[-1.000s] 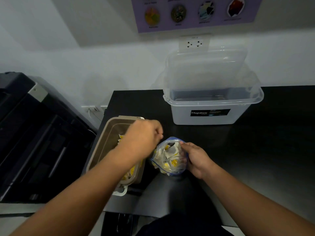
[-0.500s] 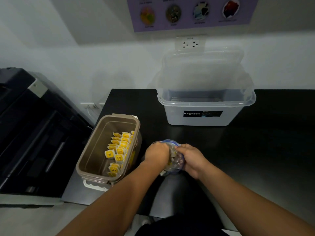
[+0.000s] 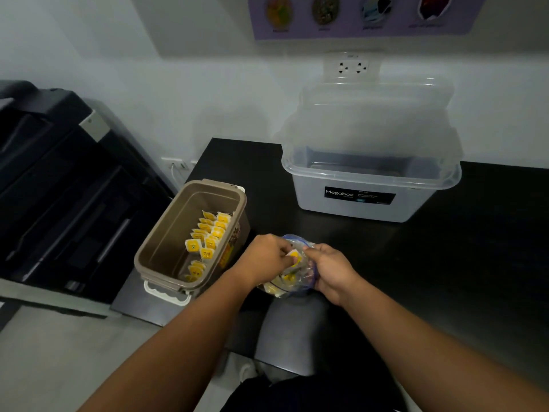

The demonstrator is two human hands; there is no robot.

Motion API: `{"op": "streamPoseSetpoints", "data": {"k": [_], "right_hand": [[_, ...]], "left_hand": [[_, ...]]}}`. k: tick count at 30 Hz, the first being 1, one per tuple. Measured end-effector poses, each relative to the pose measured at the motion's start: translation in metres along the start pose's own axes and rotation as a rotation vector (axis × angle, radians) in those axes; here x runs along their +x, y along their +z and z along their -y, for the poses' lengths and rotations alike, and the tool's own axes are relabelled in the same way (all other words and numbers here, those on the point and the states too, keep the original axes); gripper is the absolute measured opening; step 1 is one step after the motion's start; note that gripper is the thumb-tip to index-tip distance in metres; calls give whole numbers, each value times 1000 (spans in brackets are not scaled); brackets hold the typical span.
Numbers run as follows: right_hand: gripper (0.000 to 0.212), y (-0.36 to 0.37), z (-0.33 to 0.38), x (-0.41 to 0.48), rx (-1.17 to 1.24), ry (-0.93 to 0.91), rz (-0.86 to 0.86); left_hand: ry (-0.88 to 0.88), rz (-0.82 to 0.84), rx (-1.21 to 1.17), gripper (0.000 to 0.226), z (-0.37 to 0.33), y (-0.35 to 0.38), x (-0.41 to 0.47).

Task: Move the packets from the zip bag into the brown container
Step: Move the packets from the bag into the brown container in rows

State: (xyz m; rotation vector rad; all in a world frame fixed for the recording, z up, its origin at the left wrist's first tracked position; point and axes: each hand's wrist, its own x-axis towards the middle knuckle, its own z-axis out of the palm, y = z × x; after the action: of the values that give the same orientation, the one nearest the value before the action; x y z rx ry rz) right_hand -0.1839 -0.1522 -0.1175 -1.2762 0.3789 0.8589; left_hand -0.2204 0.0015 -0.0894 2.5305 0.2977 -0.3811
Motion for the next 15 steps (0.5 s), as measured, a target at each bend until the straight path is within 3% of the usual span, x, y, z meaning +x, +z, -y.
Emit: {"op": "streamPoseSetpoints", "data": {"k": [4,8,15], "right_hand": [[12,3,1,0,35,-3,25],[8,9,3,-2,45,-2,23],[10,27,1,2,80,-21,-59]], "left_hand": [[-59,-65,-178,19,-2,-3,-7],[-86,-10,-346,8,8,-9,-8],[32,-62,-408,6,9,-54,-15]]}}
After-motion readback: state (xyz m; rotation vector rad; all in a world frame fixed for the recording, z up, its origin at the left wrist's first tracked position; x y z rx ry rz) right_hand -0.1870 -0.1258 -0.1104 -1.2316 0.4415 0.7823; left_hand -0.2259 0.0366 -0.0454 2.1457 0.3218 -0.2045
